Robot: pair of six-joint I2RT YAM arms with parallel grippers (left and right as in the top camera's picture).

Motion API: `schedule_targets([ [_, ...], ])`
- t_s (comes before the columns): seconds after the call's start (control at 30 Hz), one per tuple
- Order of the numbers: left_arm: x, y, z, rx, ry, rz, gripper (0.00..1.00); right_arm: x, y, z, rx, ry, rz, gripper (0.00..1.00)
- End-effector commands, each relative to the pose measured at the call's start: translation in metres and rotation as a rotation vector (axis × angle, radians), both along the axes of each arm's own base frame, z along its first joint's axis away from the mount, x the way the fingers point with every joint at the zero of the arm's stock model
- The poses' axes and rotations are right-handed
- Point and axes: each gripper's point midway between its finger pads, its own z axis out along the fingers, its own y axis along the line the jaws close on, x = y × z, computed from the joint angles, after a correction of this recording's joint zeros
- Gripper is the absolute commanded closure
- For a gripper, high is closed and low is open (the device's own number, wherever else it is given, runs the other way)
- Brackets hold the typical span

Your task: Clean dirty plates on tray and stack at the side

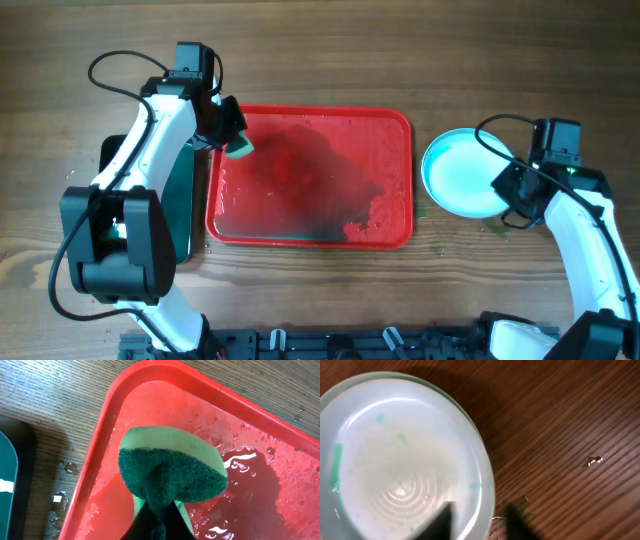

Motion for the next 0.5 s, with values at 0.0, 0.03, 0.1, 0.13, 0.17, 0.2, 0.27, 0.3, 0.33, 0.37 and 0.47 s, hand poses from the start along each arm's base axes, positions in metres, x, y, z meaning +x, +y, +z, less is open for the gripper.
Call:
schedule_targets([
  [0.0, 0.006, 0.002, 0.015, 0.004, -0.042, 0.012, 0.96, 0.008, 0.005, -0.003, 0.031, -0.02, 0.024, 0.35],
  [0.03, 0.007, 0.005, 0.017, 0.014, -0.049, 0.019, 0.96, 0.018, 0.017, 0.004, 0.088, -0.059, 0.087, 0.26],
  [0.1, 0.006, 0.016, 0.031, 0.022, -0.069, 0.046, 0.96, 0.044, 0.048, 0.039, 0.224, -0.188, 0.237, 0.18],
  [0.13, 0.003, 0.026, 0.047, 0.028, -0.091, 0.067, 0.96, 0.053, 0.06, 0.058, 0.268, -0.242, 0.298, 0.17],
  [0.17, -0.001, 0.033, 0.061, 0.033, -0.109, 0.087, 0.96, 0.06, 0.07, 0.075, 0.286, -0.281, 0.359, 0.16],
  [0.2, -0.01, 0.044, 0.074, 0.052, -0.116, 0.111, 0.96, 0.065, 0.078, 0.087, 0.289, -0.3, 0.399, 0.15],
  [0.27, -0.041, 0.083, 0.091, 0.193, -0.076, 0.195, 0.96, 0.067, 0.099, 0.097, 0.287, -0.309, 0.481, 0.13],
  [0.3, -0.059, 0.107, 0.095, 0.276, -0.035, 0.267, 0.96, 0.066, 0.11, 0.096, 0.292, -0.303, 0.511, 0.12],
  [0.33, -0.075, 0.129, 0.096, 0.342, 0.011, 0.349, 0.96, 0.065, 0.118, 0.095, 0.288, -0.296, 0.536, 0.12],
  [0.37, -0.084, 0.143, 0.095, 0.369, 0.041, 0.397, 0.96, 0.065, 0.122, 0.095, 0.28, -0.292, 0.549, 0.12],
  [0.47, -0.098, 0.176, 0.066, 0.368, 0.097, 0.497, 0.96, 0.062, 0.14, 0.093, 0.26, -0.276, 0.604, 0.12],
])
